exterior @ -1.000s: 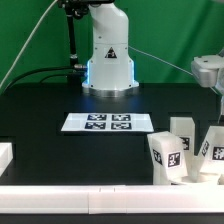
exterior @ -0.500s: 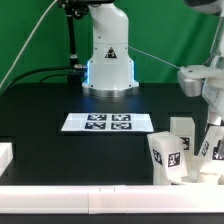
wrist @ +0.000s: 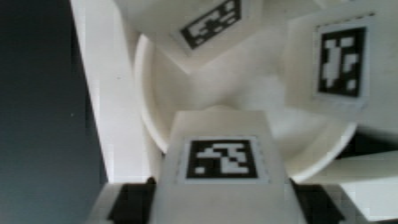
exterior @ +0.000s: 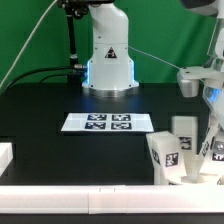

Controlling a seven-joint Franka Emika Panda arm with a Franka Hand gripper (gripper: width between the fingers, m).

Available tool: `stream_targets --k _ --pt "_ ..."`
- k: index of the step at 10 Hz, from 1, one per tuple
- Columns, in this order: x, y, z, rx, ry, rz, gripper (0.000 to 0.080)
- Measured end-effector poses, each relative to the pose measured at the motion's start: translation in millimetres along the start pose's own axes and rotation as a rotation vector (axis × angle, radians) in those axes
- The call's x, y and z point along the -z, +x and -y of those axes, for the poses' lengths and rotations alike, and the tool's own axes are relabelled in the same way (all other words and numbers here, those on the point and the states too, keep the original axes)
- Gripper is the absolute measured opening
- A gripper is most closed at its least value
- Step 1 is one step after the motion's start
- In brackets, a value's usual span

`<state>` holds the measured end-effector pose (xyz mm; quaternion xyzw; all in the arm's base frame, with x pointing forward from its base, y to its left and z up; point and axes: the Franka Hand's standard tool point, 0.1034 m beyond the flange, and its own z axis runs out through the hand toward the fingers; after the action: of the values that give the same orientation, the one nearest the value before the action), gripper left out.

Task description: Assemble stool

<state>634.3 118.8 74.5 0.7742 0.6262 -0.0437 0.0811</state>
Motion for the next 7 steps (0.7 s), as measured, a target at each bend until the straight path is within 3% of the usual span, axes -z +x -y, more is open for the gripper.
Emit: stream_targets --k 1,5,7 --pt "-0.1 -0.1 0.0 -0.105 0.0 0.0 0.0337" --pt "-3.9 -7.7 -6.4 -0.403 0.0 -0.022 0.0337" --pt "-5.5 -11.3 -13.7 -0.578 0.021 -0.03 0.0337"
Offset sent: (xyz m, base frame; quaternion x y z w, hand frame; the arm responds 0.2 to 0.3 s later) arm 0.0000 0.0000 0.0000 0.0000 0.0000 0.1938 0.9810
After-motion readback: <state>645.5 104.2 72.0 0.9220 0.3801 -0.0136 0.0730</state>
